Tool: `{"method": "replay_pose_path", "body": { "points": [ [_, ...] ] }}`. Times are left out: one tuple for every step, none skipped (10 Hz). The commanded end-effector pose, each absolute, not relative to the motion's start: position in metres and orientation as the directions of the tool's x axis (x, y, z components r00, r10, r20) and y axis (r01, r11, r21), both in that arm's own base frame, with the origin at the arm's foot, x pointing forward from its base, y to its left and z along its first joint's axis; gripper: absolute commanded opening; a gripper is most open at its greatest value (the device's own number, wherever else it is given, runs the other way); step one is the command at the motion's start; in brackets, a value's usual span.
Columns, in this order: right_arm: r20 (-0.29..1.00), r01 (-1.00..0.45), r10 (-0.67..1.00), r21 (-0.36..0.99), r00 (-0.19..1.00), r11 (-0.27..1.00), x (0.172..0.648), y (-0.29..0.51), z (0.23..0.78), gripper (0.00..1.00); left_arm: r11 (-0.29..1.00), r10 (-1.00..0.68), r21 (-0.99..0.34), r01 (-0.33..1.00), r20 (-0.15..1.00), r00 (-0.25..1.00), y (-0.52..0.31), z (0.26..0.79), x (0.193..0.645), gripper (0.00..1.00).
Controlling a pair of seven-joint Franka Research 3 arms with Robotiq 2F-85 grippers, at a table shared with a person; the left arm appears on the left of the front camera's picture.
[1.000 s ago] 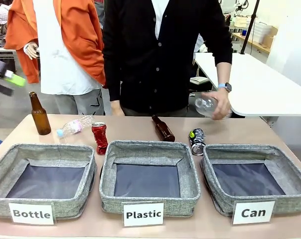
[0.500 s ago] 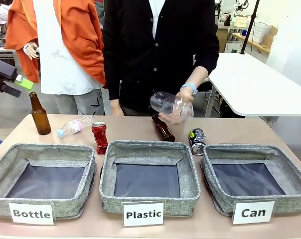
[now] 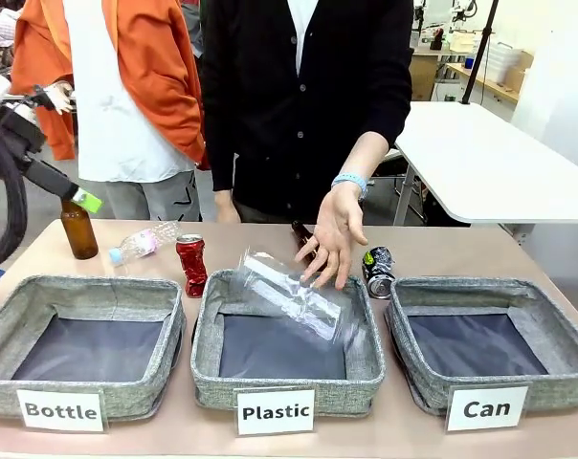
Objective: Sort the can waste into the basket.
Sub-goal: Pick up the can waste from the table and place it in the right Fabric basket.
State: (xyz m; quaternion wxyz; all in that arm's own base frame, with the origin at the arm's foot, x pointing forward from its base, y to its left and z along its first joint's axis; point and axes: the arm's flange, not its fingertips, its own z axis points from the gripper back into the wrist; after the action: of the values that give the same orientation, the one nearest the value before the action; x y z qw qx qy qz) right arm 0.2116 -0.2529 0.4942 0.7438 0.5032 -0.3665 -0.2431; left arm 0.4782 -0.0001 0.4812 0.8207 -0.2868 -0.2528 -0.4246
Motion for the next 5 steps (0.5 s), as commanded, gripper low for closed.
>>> {"method": "replay_pose_path", "body": {
  "points": [
    [0.327,-0.041,-0.728,0.924,0.602,0.381,0.214,-0.255,0.495,1.00,0.299,-0.509,-0.111,0.948,0.822,0.257,0.007,0.459,0.493,1.00],
    [0.327,-0.041,-0.728,0.924,0.602,0.381,0.214,-0.255,0.495,1.00,0.213,-0.447,-0.086,0.973,0.877,0.176,0.003,0.448,0.493,1.00],
    [0.327,-0.041,-0.728,0.924,0.602,0.381,0.214,-0.255,0.495,1.00,0.195,-0.392,-0.076,0.978,0.908,0.149,-0.001,0.443,0.494,1.00],
    [0.327,-0.041,-0.728,0.924,0.602,0.381,0.214,-0.255,0.495,1.00,0.156,-0.348,-0.105,0.982,0.925,0.154,0.000,0.443,0.497,1.00],
    [0.327,-0.041,-0.728,0.924,0.602,0.381,0.214,-0.255,0.495,1.00,0.180,-0.379,-0.165,0.970,0.898,0.223,0.005,0.448,0.505,1.00]
  ]
}}
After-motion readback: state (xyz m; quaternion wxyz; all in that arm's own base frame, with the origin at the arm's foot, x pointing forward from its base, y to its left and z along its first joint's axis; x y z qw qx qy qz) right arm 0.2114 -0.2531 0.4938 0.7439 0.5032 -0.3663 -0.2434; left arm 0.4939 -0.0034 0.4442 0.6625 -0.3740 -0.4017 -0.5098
